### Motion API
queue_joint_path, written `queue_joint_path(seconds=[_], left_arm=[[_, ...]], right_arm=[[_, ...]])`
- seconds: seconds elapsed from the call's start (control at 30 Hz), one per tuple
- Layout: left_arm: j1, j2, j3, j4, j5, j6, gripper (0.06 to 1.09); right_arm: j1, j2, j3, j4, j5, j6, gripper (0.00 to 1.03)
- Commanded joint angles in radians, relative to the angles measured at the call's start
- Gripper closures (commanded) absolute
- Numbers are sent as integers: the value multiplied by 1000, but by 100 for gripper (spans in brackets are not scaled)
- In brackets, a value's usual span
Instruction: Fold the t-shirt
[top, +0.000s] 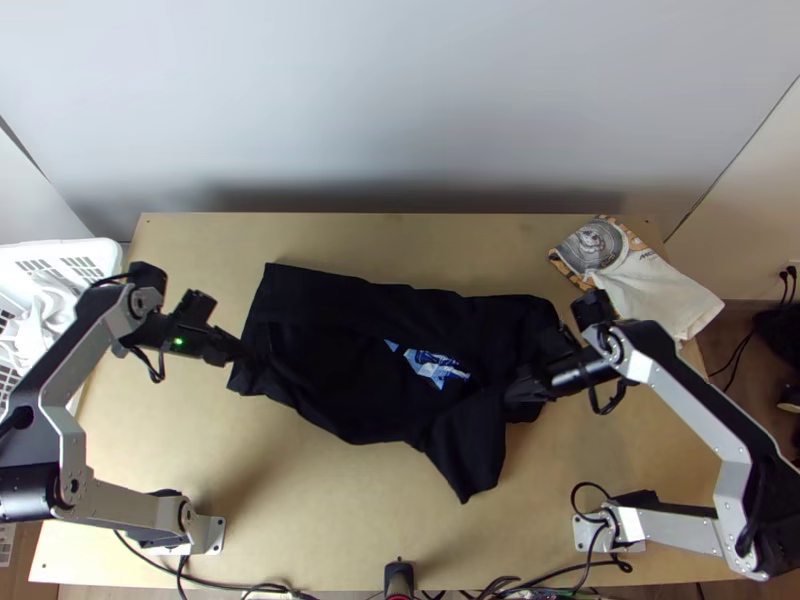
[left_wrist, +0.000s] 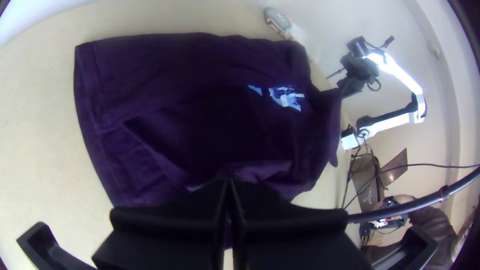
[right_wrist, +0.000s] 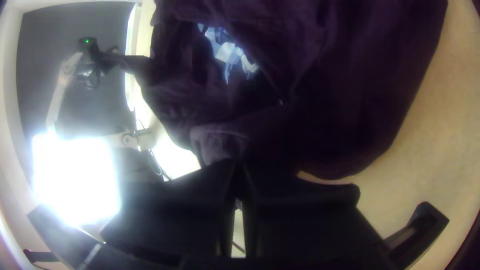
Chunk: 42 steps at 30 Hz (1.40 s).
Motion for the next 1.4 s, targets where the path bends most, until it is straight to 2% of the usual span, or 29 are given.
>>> queue_joint_path(seconds=[0.0, 0.3, 0.77, 1.1, 1.37], left_arm=[[79, 42, 42, -15, 1, 36, 105], [144, 80, 59, -24, 1, 65, 105], [174, 114, 112, -26, 2, 62, 105], [49, 120, 197, -18, 19, -1, 105], [-14, 208, 344, -4, 20, -59, 105]], right_arm=[[-134, 28, 25, -96, 9, -113, 100], [-258, 66, 51, -119, 38, -186, 100], [-343, 135, 145, -119, 66, -189, 100], [-252, 125, 230, -116, 69, -159, 100], [-246, 180, 306, -42, 80, -107, 100]])
